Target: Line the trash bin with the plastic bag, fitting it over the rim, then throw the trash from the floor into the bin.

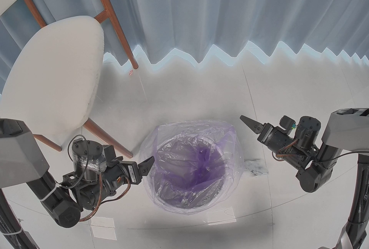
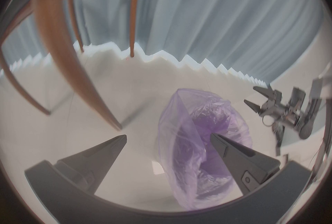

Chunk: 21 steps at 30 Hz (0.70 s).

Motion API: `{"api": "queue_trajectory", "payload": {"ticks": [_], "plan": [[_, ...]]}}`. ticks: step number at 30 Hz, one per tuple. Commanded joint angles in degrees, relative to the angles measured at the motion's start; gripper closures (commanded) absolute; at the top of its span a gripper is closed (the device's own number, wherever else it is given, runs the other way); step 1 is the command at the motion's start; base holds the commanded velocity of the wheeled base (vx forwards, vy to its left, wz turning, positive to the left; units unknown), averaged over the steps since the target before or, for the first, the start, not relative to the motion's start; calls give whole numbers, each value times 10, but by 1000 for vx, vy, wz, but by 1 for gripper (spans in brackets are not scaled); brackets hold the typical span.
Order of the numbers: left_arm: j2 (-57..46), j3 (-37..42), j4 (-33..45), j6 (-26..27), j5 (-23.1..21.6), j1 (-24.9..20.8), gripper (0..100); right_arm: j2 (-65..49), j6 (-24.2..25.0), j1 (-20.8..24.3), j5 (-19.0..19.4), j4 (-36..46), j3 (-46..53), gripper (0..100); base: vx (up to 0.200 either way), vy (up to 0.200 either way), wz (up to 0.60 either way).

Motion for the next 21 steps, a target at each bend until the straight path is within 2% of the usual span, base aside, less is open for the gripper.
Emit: {"api": "queue_trajectory", "payload": {"ticks": [1, 4, 8, 12, 13, 15, 21], "plan": [[3, 42, -26, -106, -54, 6, 0, -82, -1, -2, 6, -10, 62, 0, 0, 0, 0], [2, 57, -28, -143, -106, 19, 0, -94, -1, -2, 9, -10, 68, 0, 0, 0, 0], [26, 73, -45, -156, -137, 21, 0, -96, 0, -3, 11, -10, 69, 0, 0, 0, 0], [84, 75, -89, -151, -133, 15, 0, -98, -1, -2, 11, -10, 69, 0, 0, 0, 0], [106, 82, -143, -152, -135, 16, 0, -102, 0, -3, 12, -10, 68, 0, 0, 0, 0], [130, 96, -194, -153, -136, 19, 0, -101, 1, -3, 13, -10, 68, 0, 0, 0, 0], [138, 101, -187, -155, -140, 14, 0, -102, 1, -3, 13, -10, 70, 0, 0, 0, 0]]}}
